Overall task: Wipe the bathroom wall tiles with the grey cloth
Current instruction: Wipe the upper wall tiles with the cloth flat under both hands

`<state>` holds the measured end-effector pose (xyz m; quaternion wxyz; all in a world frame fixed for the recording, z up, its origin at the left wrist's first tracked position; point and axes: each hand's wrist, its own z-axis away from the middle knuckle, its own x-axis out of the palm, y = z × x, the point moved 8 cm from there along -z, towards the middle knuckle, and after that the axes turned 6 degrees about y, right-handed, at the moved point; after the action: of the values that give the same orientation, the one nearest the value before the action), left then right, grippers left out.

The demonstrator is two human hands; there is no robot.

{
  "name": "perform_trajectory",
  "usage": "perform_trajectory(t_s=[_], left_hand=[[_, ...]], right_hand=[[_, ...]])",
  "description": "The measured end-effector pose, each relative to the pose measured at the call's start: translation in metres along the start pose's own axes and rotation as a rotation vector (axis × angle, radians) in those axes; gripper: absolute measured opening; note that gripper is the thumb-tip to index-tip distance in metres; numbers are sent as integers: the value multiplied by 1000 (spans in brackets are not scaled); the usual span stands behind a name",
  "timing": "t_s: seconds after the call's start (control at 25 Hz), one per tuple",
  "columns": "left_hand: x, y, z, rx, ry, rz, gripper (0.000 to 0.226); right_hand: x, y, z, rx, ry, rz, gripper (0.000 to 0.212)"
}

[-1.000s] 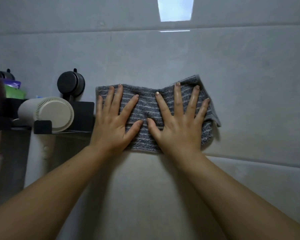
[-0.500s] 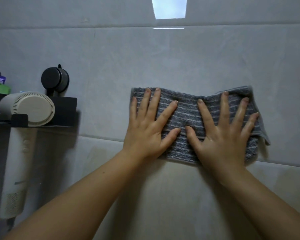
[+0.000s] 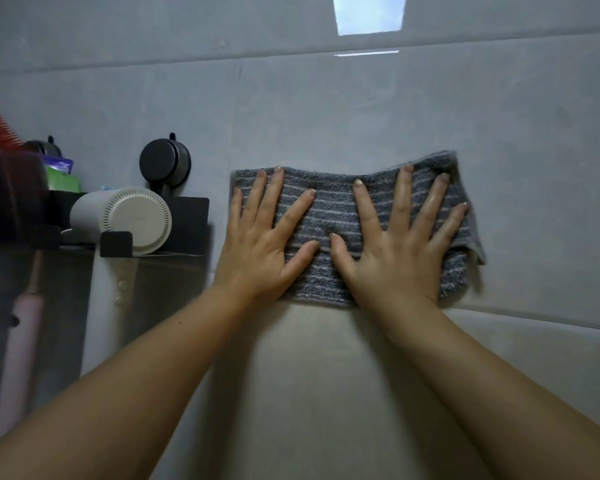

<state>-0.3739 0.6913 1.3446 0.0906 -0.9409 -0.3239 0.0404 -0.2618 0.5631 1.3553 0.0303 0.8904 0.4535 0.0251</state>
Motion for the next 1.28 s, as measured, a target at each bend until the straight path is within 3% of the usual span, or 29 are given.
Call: perform_trajectory(t_s=[0.28, 1.0, 1.28], left_hand=[[-3, -12, 12, -23, -22, 3, 69], [19, 304, -53, 21, 68, 51, 67], [17, 339, -76, 56, -13, 120, 67]], right_hand=[[2, -16, 5, -82, 28, -46, 67], [-62, 299, 37, 6, 2, 50, 67], [-79, 332, 24, 37, 17, 14, 68]])
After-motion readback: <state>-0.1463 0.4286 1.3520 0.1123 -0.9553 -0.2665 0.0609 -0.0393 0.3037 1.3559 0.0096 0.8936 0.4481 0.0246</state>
